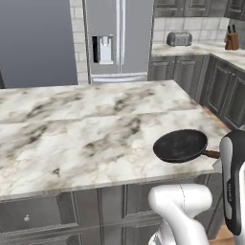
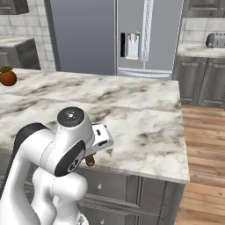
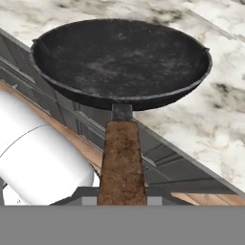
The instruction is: Move the pot and pan from the stove into the sink.
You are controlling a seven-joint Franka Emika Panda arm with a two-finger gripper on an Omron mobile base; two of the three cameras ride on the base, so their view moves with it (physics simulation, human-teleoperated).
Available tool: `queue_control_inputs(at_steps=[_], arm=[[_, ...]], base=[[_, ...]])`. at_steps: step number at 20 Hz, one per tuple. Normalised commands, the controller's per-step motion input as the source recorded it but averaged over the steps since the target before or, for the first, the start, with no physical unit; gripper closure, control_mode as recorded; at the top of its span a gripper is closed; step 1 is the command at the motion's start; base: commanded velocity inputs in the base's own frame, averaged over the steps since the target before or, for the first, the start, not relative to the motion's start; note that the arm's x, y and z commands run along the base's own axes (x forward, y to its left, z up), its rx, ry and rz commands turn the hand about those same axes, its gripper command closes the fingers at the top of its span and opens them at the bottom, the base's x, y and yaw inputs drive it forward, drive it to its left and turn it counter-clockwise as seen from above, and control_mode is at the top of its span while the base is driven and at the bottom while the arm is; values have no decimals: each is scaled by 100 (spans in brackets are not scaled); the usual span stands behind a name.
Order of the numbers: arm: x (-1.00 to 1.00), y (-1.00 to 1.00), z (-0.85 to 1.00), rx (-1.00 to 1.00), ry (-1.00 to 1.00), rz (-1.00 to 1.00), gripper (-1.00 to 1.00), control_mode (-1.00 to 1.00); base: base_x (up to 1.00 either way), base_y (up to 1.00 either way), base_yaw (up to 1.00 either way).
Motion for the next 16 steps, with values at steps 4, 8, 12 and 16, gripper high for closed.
queue_control_inputs(at_steps=[4,8,12,16], arm=[[0,0,0,0,0,0,100,100],[0,0,0,0,0,0,100,100],[0,0,0,0,0,0,100,100],[0,0,0,0,0,0,100,100]], base=[[0,-24,-18],[0,-3,-5],[0,-15,-1],[11,-44,0]])
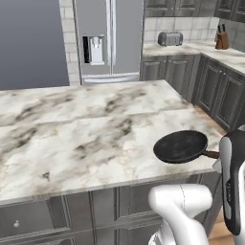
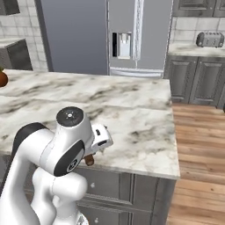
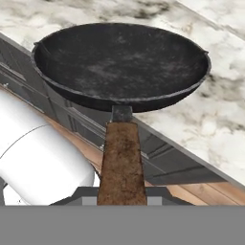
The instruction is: Move the pot and pan from the stove into the sink.
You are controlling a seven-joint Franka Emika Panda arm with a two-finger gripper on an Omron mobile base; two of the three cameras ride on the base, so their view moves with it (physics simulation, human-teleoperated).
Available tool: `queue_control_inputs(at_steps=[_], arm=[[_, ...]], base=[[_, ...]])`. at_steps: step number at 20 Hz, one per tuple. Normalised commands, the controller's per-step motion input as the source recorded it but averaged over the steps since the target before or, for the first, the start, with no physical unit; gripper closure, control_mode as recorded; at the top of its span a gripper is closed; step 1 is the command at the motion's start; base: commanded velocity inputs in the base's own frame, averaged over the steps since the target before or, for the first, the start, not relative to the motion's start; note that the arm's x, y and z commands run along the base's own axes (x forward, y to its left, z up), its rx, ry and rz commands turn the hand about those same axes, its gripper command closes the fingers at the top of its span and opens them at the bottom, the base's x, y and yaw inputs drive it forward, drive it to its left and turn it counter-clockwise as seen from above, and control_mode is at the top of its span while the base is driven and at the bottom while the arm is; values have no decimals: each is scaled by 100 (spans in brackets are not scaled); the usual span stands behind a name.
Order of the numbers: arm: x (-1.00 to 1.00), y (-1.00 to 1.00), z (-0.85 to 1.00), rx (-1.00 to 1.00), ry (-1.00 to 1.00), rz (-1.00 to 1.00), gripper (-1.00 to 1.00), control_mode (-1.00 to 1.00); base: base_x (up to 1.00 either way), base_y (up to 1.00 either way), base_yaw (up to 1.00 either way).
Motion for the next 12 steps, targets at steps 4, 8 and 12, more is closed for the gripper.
queue_control_inputs(at_steps=[4,8,12], arm=[[0,0,0,0,0,0,100,100],[0,0,0,0,0,0,100,100],[0,0,0,0,0,0,100,100]], base=[[9,-62,0],[9,-70,0],[10,-73,0]])
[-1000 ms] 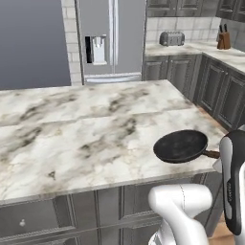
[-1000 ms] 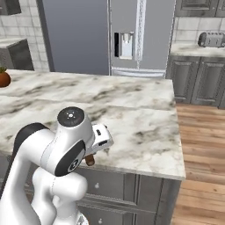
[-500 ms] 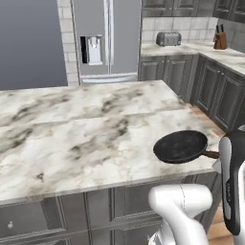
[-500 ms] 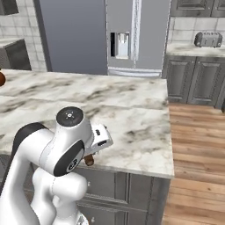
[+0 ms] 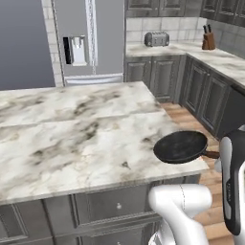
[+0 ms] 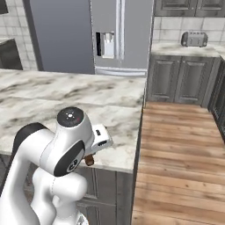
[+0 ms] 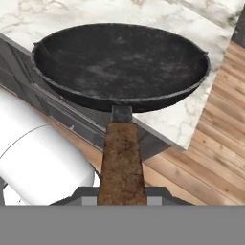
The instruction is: Move the pot and pan from the stove into the sink.
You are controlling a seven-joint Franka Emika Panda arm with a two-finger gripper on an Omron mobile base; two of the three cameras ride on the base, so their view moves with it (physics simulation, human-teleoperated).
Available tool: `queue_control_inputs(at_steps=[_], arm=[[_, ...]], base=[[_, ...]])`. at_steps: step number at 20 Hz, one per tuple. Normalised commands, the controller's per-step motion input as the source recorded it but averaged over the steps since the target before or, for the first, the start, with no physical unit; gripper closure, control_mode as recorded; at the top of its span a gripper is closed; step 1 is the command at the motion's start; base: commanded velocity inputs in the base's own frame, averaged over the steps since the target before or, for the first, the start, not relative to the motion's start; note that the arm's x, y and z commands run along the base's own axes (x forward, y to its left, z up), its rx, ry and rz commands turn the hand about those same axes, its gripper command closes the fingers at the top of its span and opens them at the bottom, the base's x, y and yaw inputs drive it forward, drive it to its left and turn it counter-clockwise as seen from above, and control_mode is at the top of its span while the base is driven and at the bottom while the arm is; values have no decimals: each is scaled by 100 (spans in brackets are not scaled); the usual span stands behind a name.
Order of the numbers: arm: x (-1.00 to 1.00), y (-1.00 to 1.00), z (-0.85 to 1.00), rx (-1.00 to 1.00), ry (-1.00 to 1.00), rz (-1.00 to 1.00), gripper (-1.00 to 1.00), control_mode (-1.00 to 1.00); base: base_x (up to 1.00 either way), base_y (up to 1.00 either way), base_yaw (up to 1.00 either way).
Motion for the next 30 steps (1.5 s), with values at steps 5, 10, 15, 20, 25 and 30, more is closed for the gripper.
queue_control_inputs(at_steps=[5,10,15,20,25,30], arm=[[0,0,0,0,0,0,100,100],[0,0,0,0,0,0,100,100],[0,0,0,0,0,0,100,100],[0,0,0,0,0,0,100,100],[0,0,0,0,0,0,100,100],[0,0,0,0,0,0,100,100]], base=[[12,-74,0],[12,-73,0],[12,-73,0],[12,-72,0],[11,-69,0],[11,-68,0]])
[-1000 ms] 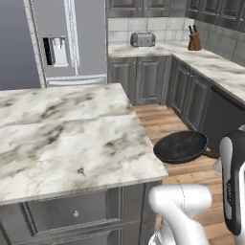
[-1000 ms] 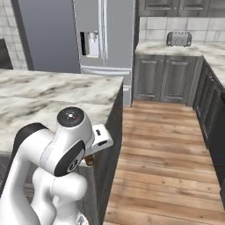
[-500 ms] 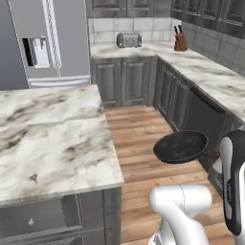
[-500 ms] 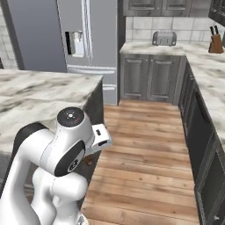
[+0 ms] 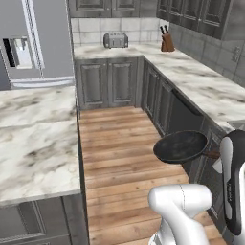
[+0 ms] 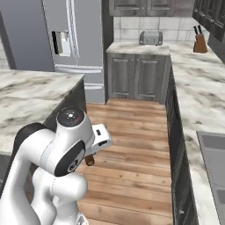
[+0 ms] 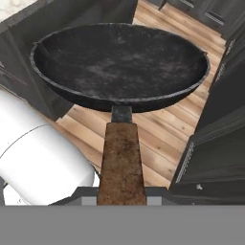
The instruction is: Move the pot and pan from the stove into the sink.
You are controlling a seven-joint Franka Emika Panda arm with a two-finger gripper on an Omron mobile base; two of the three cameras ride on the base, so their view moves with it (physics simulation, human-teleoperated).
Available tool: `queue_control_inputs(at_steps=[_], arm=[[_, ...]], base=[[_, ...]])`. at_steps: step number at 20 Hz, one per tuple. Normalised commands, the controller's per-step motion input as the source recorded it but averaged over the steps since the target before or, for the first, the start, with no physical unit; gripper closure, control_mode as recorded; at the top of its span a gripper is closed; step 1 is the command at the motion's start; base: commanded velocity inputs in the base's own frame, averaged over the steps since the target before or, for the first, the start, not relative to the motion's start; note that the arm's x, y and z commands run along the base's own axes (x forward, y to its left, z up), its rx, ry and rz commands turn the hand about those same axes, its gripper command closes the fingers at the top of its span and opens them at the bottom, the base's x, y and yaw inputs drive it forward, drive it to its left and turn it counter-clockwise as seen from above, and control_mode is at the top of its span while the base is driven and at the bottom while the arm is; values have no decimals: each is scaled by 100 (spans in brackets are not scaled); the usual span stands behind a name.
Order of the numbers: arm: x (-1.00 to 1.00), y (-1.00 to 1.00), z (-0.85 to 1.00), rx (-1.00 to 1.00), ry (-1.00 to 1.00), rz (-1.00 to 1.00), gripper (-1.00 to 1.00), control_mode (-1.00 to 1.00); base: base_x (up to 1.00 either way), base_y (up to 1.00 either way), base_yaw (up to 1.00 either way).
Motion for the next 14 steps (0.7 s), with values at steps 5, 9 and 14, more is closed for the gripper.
queue_control_inputs(at_steps=[5,9,14], arm=[[0,0,0,0,0,0,100,100],[0,0,0,0,0,0,100,100],[0,0,0,0,0,0,100,100]], base=[[10,-68,0],[8,-66,0],[1,-31,-1]])
